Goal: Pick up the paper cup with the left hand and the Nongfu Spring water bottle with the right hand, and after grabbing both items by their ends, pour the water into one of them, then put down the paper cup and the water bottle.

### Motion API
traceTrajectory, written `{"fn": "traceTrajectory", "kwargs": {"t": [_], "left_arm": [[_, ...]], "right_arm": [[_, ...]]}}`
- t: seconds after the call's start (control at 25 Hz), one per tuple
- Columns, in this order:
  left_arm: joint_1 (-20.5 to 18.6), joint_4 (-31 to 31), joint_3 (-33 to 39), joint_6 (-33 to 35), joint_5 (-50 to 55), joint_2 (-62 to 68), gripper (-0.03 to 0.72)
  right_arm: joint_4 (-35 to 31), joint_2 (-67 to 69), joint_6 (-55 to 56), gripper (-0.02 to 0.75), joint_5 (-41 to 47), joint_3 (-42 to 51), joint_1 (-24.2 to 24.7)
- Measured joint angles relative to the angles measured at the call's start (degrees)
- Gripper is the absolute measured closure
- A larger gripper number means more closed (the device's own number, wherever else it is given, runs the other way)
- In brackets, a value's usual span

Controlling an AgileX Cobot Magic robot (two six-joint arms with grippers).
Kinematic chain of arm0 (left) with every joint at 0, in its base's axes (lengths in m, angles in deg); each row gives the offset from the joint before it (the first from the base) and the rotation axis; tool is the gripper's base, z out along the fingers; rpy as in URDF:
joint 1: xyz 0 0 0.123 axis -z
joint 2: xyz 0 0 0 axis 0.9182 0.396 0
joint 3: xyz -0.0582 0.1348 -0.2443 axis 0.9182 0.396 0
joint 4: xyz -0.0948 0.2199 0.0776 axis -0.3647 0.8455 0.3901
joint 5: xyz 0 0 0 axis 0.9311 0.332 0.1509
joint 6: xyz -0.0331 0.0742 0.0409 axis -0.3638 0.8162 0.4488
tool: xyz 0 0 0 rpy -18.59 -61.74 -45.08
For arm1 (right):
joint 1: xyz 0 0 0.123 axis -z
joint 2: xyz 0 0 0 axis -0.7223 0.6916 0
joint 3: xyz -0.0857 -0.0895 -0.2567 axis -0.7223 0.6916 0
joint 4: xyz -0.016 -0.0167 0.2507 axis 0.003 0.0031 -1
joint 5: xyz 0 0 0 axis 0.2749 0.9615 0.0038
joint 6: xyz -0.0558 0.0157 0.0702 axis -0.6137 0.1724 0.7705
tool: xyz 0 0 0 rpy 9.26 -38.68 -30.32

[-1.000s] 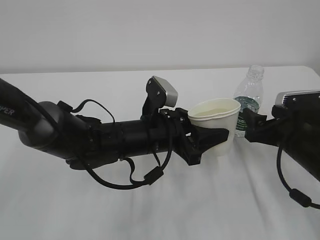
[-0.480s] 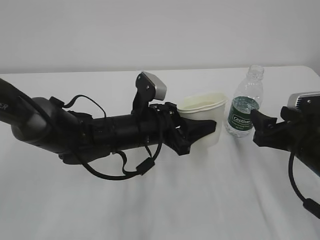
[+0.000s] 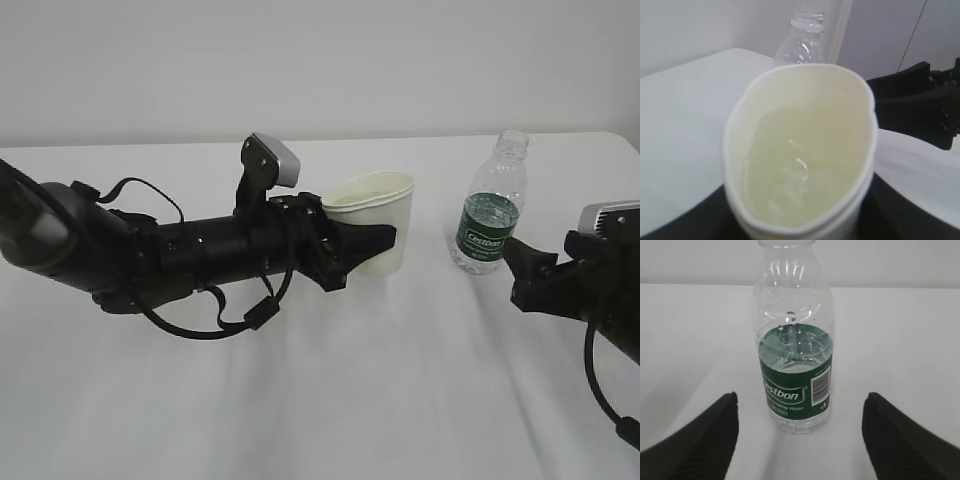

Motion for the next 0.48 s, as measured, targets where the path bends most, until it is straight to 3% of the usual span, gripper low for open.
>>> {"fn": "traceTrajectory", "kwargs": {"t": [0.48], "left_arm": [[-6.3, 2.6, 1.9, 0.0, -0.1, 0.0, 0.308]], "right_arm": [[0.8, 0.0, 0.0, 0.150, 0.0, 0.0, 0.0]]}}
